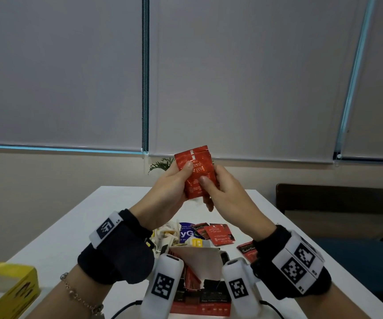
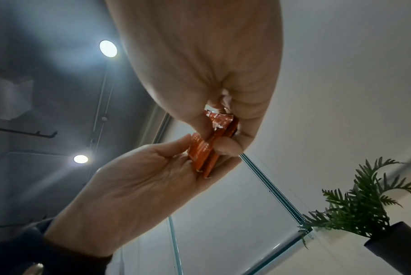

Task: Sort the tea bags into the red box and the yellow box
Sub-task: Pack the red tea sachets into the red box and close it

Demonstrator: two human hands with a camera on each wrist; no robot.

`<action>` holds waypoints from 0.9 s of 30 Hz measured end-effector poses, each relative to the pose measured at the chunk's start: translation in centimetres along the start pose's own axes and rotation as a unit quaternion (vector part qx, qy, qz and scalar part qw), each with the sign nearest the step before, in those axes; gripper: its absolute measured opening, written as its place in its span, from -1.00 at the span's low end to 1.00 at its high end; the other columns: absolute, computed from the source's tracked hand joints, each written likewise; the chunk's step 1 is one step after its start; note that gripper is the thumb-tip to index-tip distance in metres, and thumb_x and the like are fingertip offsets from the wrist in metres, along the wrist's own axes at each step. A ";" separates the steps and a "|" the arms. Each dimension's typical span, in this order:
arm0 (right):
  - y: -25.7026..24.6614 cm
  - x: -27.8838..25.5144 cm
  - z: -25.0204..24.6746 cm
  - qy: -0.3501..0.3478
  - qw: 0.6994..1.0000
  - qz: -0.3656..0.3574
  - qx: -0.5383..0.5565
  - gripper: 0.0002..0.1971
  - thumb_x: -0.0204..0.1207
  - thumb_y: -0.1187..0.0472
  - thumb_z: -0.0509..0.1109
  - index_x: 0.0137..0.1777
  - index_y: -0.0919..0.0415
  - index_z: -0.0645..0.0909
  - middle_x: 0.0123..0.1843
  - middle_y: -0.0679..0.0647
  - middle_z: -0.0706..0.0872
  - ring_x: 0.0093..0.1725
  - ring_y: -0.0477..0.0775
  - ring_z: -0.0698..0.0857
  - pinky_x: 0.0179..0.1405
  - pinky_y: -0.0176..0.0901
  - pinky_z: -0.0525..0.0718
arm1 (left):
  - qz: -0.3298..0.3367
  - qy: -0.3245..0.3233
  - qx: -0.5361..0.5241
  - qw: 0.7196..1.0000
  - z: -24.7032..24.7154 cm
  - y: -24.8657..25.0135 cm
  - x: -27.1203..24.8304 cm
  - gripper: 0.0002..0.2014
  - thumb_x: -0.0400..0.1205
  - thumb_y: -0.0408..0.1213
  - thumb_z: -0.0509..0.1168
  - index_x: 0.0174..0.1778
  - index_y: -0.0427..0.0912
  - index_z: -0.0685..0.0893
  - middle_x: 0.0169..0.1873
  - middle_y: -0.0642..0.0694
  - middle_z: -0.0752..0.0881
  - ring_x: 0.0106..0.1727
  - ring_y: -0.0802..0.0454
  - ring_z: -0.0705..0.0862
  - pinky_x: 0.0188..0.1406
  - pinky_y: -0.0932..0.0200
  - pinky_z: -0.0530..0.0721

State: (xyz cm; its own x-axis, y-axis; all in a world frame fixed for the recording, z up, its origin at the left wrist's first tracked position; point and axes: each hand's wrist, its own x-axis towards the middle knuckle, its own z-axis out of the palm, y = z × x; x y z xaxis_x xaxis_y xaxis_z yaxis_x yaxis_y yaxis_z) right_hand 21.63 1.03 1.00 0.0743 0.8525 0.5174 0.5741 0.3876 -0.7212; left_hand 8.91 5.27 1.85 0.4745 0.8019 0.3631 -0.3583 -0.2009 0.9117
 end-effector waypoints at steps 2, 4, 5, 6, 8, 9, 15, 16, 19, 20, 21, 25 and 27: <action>-0.1 0.0 0.0 -0.008 0.999 0.019 0.048 -0.83 0.74 0.16 0.20 0.23 0.21 0.49 -0.27 0.10 0.66 -0.43 -0.10 0.61 -0.42 -0.23 0.62 | 0.004 -0.007 0.007 1.000 -0.1 0.1 0.0 -0.68 0.78 -0.19 0.05 0.42 -0.16 0.47 0.15 -0.26 0.75 0.01 -0.08 0.78 -0.13 0.06 0.79; -0.3 0.1 -0.2 -0.037 0.988 0.055 0.142 -0.80 0.74 0.21 0.20 0.27 0.28 0.49 -0.24 0.11 0.64 -0.41 -0.10 0.59 -0.44 -0.23 0.58 | 0.007 -0.011 0.016 1.000 -0.4 0.4 0.1 -0.65 0.73 -0.12 0.14 0.40 -0.16 0.52 0.16 -0.25 0.76 0.09 -0.15 0.76 0.06 -0.06 0.73; -0.5 0.1 -0.3 -0.057 0.976 0.074 0.196 -0.79 0.74 0.23 0.20 0.28 0.31 0.50 -0.22 0.11 0.63 -0.40 -0.11 0.58 -0.45 -0.27 0.57 | 0.007 -0.012 0.012 1.000 -0.7 0.5 0.1 -0.63 0.69 -0.08 0.19 0.37 -0.15 0.55 0.16 -0.22 0.77 0.14 -0.17 0.75 0.19 -0.13 0.67; -0.8 0.1 -0.5 -0.078 0.962 0.090 0.247 -0.79 0.73 0.25 0.21 0.26 0.35 0.50 -0.21 0.11 0.62 -0.39 -0.11 0.57 -0.46 -0.31 0.55 | 0.008 -0.015 0.005 1.000 -0.9 0.7 0.1 -0.58 0.63 -0.04 0.25 0.36 -0.16 0.57 0.17 -0.22 0.77 0.19 -0.18 0.74 0.25 -0.17 0.63; -1.3 -0.1 -0.7 -0.111 0.935 0.111 0.319 -0.81 0.72 0.26 0.22 0.19 0.38 0.53 -0.20 0.14 0.60 -0.40 -0.11 0.57 -0.48 -0.36 0.55 | 0.015 -0.028 0.002 0.999 -1.2 0.9 0.1 -0.52 0.58 -0.05 0.30 0.37 -0.21 0.60 0.23 -0.19 0.74 0.26 -0.13 0.72 0.25 -0.13 0.66; -1.5 -0.2 -0.7 -0.119 0.925 0.120 0.339 -0.81 0.70 0.25 0.23 0.15 0.38 0.54 -0.21 0.15 0.59 -0.40 -0.11 0.57 -0.48 -0.38 0.56 | 0.018 -0.036 0.005 0.999 -1.2 1.0 0.1 -0.55 0.59 -0.09 0.28 0.36 -0.22 0.62 0.24 -0.15 0.74 0.28 -0.08 0.71 0.25 -0.09 0.66; -1.8 -0.4 0.4 -0.074 0.862 0.216 0.452 -0.73 0.51 0.10 0.46 -0.08 0.35 0.61 -0.35 0.08 0.62 -0.40 -0.12 0.57 -0.43 -0.42 0.65 | 0.057 -0.029 -0.019 0.998 -0.8 0.8 0.0 -0.66 0.75 -0.25 0.07 0.23 -0.32 0.68 0.18 -0.18 0.77 0.28 -0.01 0.71 0.26 -0.01 0.65; -1.9 -0.4 0.5 -0.073 0.846 0.231 0.475 -0.67 0.46 0.08 0.49 -0.03 0.38 0.62 -0.28 0.12 0.62 -0.39 -0.10 0.59 -0.42 -0.41 0.68 | 0.067 -0.015 -0.027 0.997 -0.7 0.8 0.0 -0.68 0.75 -0.27 0.07 0.18 -0.33 0.68 0.13 -0.22 0.79 0.24 -0.04 0.74 0.18 0.03 0.70; -2.1 -0.5 0.6 -0.103 0.832 0.249 0.486 -0.62 0.51 0.09 0.46 0.09 0.45 0.60 -0.17 0.21 0.63 -0.37 -0.06 0.64 -0.38 -0.39 0.72 | 0.090 0.019 -0.052 0.994 -0.9 0.7 0.2 -0.75 0.75 -0.31 0.08 0.03 -0.29 0.66 -0.02 -0.24 0.83 0.10 -0.05 0.79 -0.10 0.17 0.78; -2.0 -0.6 0.6 -0.116 0.841 0.245 0.469 -0.66 0.59 0.12 0.40 0.10 0.45 0.59 -0.18 0.20 0.64 -0.36 -0.06 0.65 -0.37 -0.39 0.71 | 0.097 0.025 -0.050 0.994 -1.0 0.7 0.2 -0.77 0.75 -0.32 0.09 0.00 -0.27 0.65 -0.07 -0.21 0.84 0.06 -0.04 0.80 -0.13 0.18 0.77; -2.0 -0.6 0.6 -0.126 0.851 0.239 0.451 -0.70 0.64 0.16 0.35 0.11 0.46 0.58 -0.20 0.18 0.65 -0.36 -0.06 0.64 -0.37 -0.39 0.69 | 0.104 0.031 -0.044 0.993 -1.0 0.7 0.2 -0.79 0.75 -0.32 0.10 0.00 -0.26 0.64 -0.11 -0.18 0.84 0.05 -0.04 0.81 -0.12 0.16 0.76; -1.8 -0.5 0.7 -0.132 0.866 0.235 0.420 -0.75 0.71 0.25 0.25 0.12 0.50 0.57 -0.26 0.16 0.64 -0.39 -0.07 0.60 -0.46 -0.40 0.62 | 0.158 0.017 -0.036 0.987 -1.0 0.3 0.3 -0.71 0.74 -0.38 0.14 0.33 0.01 0.49 -0.10 -0.16 0.72 0.05 -0.15 0.78 0.10 -0.09 0.71; -1.9 -0.5 0.6 -0.128 0.865 0.236 0.425 -0.77 0.73 0.30 0.21 0.10 0.51 0.57 -0.24 0.18 0.62 -0.41 -0.09 0.59 -0.48 -0.42 0.60 | 0.187 -0.004 0.005 0.982 -0.8 0.2 0.2 -0.60 0.72 -0.38 0.18 0.42 0.12 0.42 -0.08 -0.17 0.68 0.04 -0.17 0.76 0.16 -0.18 0.67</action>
State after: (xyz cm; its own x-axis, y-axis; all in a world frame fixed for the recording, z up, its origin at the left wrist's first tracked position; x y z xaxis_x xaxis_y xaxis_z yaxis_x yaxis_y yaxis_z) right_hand 19.97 0.06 1.86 -0.1090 0.9935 0.0327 -0.2849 0.0003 -0.9586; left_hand 8.25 5.87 1.96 0.3181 0.6665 0.6743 -0.5007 -0.4858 0.7164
